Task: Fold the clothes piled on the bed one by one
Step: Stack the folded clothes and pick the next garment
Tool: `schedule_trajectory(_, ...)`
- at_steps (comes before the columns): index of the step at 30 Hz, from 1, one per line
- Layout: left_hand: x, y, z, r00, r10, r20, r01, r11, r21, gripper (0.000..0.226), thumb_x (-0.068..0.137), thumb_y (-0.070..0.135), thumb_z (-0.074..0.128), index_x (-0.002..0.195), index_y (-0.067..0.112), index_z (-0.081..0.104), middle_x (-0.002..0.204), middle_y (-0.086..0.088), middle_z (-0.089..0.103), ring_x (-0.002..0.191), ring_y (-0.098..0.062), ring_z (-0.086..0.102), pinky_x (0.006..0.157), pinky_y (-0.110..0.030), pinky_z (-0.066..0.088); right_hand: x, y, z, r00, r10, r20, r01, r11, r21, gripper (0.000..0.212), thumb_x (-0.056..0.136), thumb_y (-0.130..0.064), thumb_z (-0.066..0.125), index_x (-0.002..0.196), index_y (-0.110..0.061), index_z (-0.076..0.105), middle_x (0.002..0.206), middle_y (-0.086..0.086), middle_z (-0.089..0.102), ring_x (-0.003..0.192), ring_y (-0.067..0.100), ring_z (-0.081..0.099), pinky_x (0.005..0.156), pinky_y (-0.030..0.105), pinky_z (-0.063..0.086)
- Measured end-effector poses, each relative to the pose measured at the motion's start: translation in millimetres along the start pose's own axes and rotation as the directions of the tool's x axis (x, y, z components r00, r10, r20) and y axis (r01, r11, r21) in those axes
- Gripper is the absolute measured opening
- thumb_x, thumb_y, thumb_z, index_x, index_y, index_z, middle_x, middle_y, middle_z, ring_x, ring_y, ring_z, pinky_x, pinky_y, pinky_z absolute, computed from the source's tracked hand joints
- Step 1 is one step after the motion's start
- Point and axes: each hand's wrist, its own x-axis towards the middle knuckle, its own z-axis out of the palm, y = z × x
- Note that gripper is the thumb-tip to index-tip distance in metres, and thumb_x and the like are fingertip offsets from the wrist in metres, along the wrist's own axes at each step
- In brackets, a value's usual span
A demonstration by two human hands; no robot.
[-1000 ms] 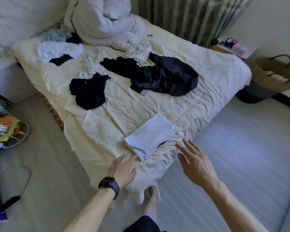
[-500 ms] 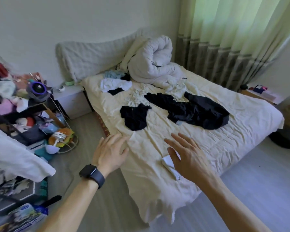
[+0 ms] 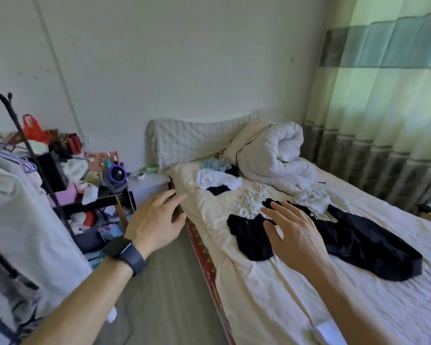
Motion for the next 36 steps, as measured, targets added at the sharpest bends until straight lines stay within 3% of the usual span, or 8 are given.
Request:
schedule_trajectory(6, 56, -54, 21, 0.997, 0.074, 0.033, -0.073, 0.997, -0.031, 0.052, 0.100, 0.048, 0.045, 0.151, 0.039, 0.038, 0.157, 0.011, 0.035, 0.143, -0.013, 0.036, 0.112, -0.033, 0.034, 48, -19, 42, 0.995, 0.099, 0.029, -0.099, 0.995, -0.004, 0.033, 0.098, -0.025, 0.067, 0.131, -0.024, 0.070, 0.138, 0.000, 0.065, 0.139, 0.028, 0.051, 0.112, 0.045, 0.040)
schedule_trajectory(16, 198, -91, 139, 0.952, 0.201, 0.233, -0.186, 0.979, -0.083, 0.052, 0.101, 0.048, 0.044, 0.151, 0.039, 0.036, 0.157, 0.011, 0.035, 0.145, -0.013, 0.031, 0.118, -0.035, 0.029, 111, 34, 172, 0.949, 0.289, 0.129, -0.293, 0.956, 0.016, 0.035, 0.101, -0.027, 0.061, 0.136, -0.025, 0.066, 0.142, -0.002, 0.062, 0.143, 0.026, 0.046, 0.116, 0.043, 0.035)
schedule_trajectory(22, 304, -121, 217, 0.899, 0.205, 0.387, -0.188, 0.979, -0.081, 0.051, 0.101, 0.046, 0.045, 0.151, 0.039, 0.037, 0.156, 0.014, 0.036, 0.144, -0.010, 0.031, 0.117, -0.033, 0.030, 136, 75, 269, 0.825, 0.487, 0.286, -0.520, 0.853, 0.047, 0.039, 0.104, -0.036, 0.051, 0.142, -0.035, 0.059, 0.150, -0.008, 0.054, 0.150, 0.018, 0.034, 0.118, 0.039, 0.032)
schedule_trajectory(27, 372, -140, 283, 0.839, 0.198, 0.507, -0.181, 0.980, -0.083, 0.051, 0.101, 0.046, 0.044, 0.151, 0.038, 0.037, 0.155, 0.013, 0.039, 0.142, -0.011, 0.035, 0.114, -0.034, 0.033, 174, 100, 331, 0.735, 0.537, 0.414, -0.586, 0.811, -0.012, 0.040, 0.106, -0.038, 0.047, 0.146, -0.037, 0.054, 0.153, -0.012, 0.050, 0.150, 0.014, 0.032, 0.121, 0.035, 0.029)
schedule_trajectory(36, 520, -166, 449, 0.609, 0.322, 0.725, -0.306, 0.938, -0.160, 0.051, 0.098, 0.043, 0.046, 0.148, 0.035, 0.042, 0.151, 0.011, 0.044, 0.136, -0.014, 0.044, 0.109, -0.034, 0.038, 248, 152, 471, 0.541, 0.638, 0.548, -0.683, 0.713, -0.157, 0.044, 0.108, -0.042, 0.041, 0.151, -0.042, 0.044, 0.158, -0.017, 0.041, 0.153, 0.010, 0.023, 0.123, 0.030, 0.023)
